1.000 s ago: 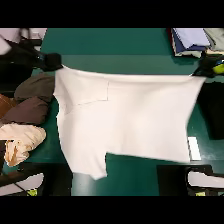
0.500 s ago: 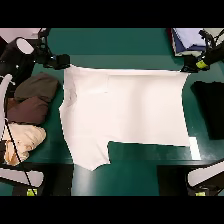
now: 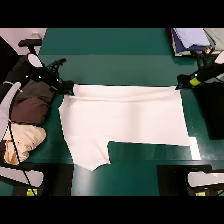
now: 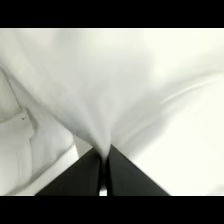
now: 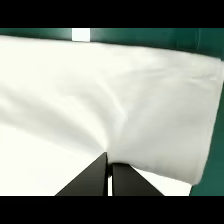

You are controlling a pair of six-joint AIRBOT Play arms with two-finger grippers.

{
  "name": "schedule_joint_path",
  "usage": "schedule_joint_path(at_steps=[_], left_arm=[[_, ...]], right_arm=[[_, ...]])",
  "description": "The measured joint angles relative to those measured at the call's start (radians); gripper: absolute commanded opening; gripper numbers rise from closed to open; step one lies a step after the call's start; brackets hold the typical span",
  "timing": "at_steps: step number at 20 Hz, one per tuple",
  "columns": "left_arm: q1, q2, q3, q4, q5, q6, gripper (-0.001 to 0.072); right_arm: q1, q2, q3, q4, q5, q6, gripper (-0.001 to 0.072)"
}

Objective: Fold the shirts.

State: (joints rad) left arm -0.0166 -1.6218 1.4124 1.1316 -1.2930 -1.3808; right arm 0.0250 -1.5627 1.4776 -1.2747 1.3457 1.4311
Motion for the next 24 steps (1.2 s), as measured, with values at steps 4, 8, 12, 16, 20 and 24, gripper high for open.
schedule_joint_path(at_steps=[4, 8, 12, 16, 20, 24], left_arm=[[-0.003, 0.03, -0.05, 0.0, 0.017, -0.041, 0.0417], [-0.005, 0.161, -0.103, 0.056, 0.014, -0.079, 0.0418], [-0.007, 0.397, -0.362, 0.091, -0.006, -0.124, 0.0418], [-0.007, 0.637, -0.694, 0.085, -0.001, -0.186, 0.0418], [-0.007, 0.769, -0.911, 0.02, 0.024, -0.227, 0.0418], [-0.007, 0.806, -1.019, -0.048, 0.062, -0.237, 0.0417]], right_arm=[[-0.015, 0.071, -0.098, 0.01, -0.031, 0.0, 0.0431], [-0.06, 0.188, -0.125, 0.025, 0.024, 0.0, 0.0431], [-0.097, 0.325, -0.132, 0.031, 0.08, 0.0, 0.0431], [-0.104, 0.415, -0.135, 0.04, 0.083, 0.0, 0.0431], [-0.08, 0.438, -0.135, 0.046, 0.08, 0.0, 0.0431], [-0.063, 0.442, -0.135, 0.048, 0.077, -0.012, 0.0431]])
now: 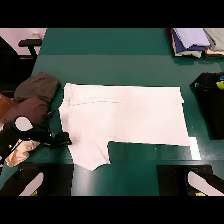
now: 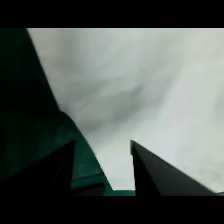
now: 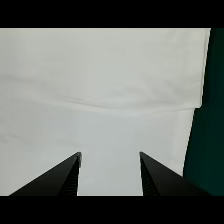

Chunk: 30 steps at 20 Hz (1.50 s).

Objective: Fold the shirts.

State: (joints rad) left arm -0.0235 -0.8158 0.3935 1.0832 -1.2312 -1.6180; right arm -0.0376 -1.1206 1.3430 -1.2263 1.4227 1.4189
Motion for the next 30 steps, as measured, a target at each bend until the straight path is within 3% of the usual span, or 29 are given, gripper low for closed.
schedule_joint_path(at_steps=[5, 6, 7, 12, 13, 15, 21, 26, 27, 28, 29, 30], left_arm=[[0.0, 0.011, -0.057, -0.09, 0.046, 0.0, 0.041], [0.0, 0.012, -0.062, -0.098, 0.051, 0.0, 0.0179], [0.0, 0.012, -0.067, -0.097, 0.06, 0.003, 0.0036], [0.0, 0.016, -0.048, -0.143, 0.068, 0.048, 0.0023], [0.0, 0.02, -0.036, -0.149, 0.068, 0.056, 0.0023], [0.0, 0.033, -0.004, -0.153, 0.064, 0.067, 0.0024], [0.0, 0.048, 0.077, -0.161, 0.064, 0.094, 0.0024], [0.0, 0.05, 0.09, -0.161, 0.069, 0.105, 0.0025], [0.0, 0.05, 0.092, -0.16, 0.069, 0.105, 0.0025], [0.0, 0.05, 0.093, -0.16, 0.069, 0.106, 0.0025], [0.0, 0.05, 0.093, -0.158, 0.069, 0.107, 0.0025], [0.0, 0.05, 0.093, -0.155, 0.068, 0.109, 0.0024]], right_arm=[[-0.01, 0.001, 0.0, 0.0, 0.0, -0.006, 0.0431], [-0.014, 0.001, 0.0, 0.0, 0.002, -0.007, 0.0431], [-0.019, 0.001, 0.0, -0.001, 0.007, -0.007, 0.0431], [-0.097, 0.004, -0.041, -0.005, 0.051, -0.01, 0.0431], [-0.126, 0.008, -0.074, -0.005, 0.06, -0.01, 0.0463], [-0.199, 0.02, -0.179, -0.008, 0.068, -0.011, 0.0596], [-0.456, 0.042, -0.56, -0.008, 0.042, -0.011, 0.0553], [-0.506, 0.034, -0.743, -0.005, -0.027, -0.011, 0.0551], [-0.492, 0.026, -0.755, 0.002, -0.024, -0.011, 0.0463], [-0.472, 0.011, -0.766, 0.006, -0.029, -0.01, 0.0314], [-0.449, -0.006, -0.769, 0.003, -0.035, -0.01, 0.0288], [-0.42, -0.021, -0.769, 0.008, -0.04, -0.01, 0.0202]])
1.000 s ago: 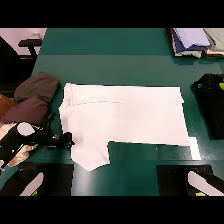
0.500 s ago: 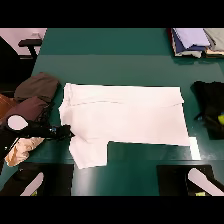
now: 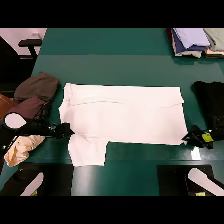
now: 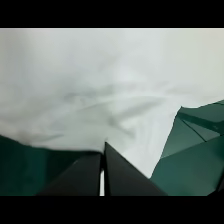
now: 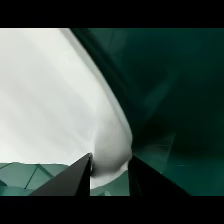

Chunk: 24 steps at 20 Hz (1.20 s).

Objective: Fold the shirts.

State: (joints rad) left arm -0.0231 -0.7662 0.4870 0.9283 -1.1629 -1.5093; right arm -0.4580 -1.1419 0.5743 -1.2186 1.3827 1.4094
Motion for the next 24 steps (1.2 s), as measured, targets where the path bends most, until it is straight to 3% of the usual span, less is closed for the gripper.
schedule_joint_path(at_steps=[1, 3, 7, 14, 18, 24], left_arm=[[0.0, 0.0, 0.0, 0.002, -0.005, 0.005, 0.0023], [0.0, 0.005, 0.0, 0.006, -0.03, 0.013, 0.0021], [0.0, 0.108, 0.0, 0.048, -0.098, -0.017, 0.0021], [0.0, 0.279, 0.063, 0.097, -0.299, -0.117, 0.0022], [-0.001, 0.195, 0.151, 0.119, -0.196, -0.082, 0.0023], [-0.001, -0.174, 0.366, 0.145, 0.036, 0.014, 0.0025]], right_arm=[[0.028, -0.013, 0.004, 0.003, -0.006, 0.0, 0.0098], [0.088, -0.025, 0.019, -0.008, -0.027, -0.001, 0.0016], [0.174, 0.04, 0.058, -0.052, -0.057, -0.002, 0.0015], [0.221, 0.288, 0.156, -0.14, 0.132, 0.023, 0.0014], [0.226, 0.303, 0.245, -0.153, 0.127, 0.04, 0.0014], [0.229, 0.051, 0.462, -0.122, 0.032, 0.039, 0.0014]])
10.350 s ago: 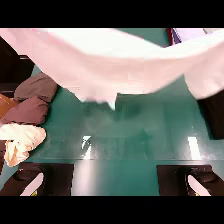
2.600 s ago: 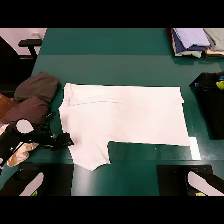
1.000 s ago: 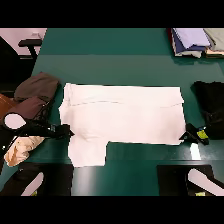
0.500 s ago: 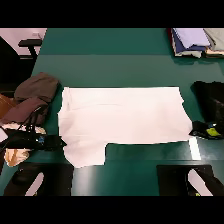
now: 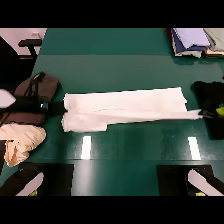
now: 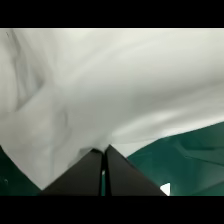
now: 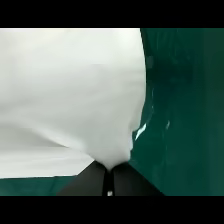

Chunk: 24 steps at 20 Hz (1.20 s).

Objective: Fold the shirts.

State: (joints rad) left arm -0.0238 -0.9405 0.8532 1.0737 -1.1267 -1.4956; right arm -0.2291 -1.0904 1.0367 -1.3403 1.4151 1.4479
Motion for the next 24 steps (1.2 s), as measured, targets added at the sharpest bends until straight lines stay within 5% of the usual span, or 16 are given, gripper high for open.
schedule_joint_path(at_steps=[8, 10, 12, 15, 17, 24], left_arm=[[0.0, -0.398, 0.237, 0.0, 0.177, 0.057, 0.0042], [0.0, -0.432, 0.252, -0.001, 0.204, 0.061, 0.0488], [0.001, -0.45, 0.263, -0.007, 0.217, 0.059, 0.0505], [0.0, -0.459, 0.304, -0.013, 0.192, 0.057, 0.0495], [0.001, -0.46, 0.335, -0.019, 0.157, 0.057, 0.0063], [-0.073, -0.465, 0.367, -0.07, 0.143, 0.053, 0.0025]], right_arm=[[0.117, -0.395, 0.308, 0.079, -0.084, -0.023, 0.0042], [0.142, -0.475, 0.383, 0.084, -0.09, -0.023, 0.0443], [0.154, -0.529, 0.443, 0.093, -0.089, -0.03, 0.0493], [0.138, -0.563, 0.498, 0.109, -0.06, -0.069, 0.0493], [0.095, -0.559, 0.491, 0.12, -0.041, -0.096, 0.0551], [-0.123, -0.586, 0.343, 0.269, -0.011, -0.174, 0.0574]])
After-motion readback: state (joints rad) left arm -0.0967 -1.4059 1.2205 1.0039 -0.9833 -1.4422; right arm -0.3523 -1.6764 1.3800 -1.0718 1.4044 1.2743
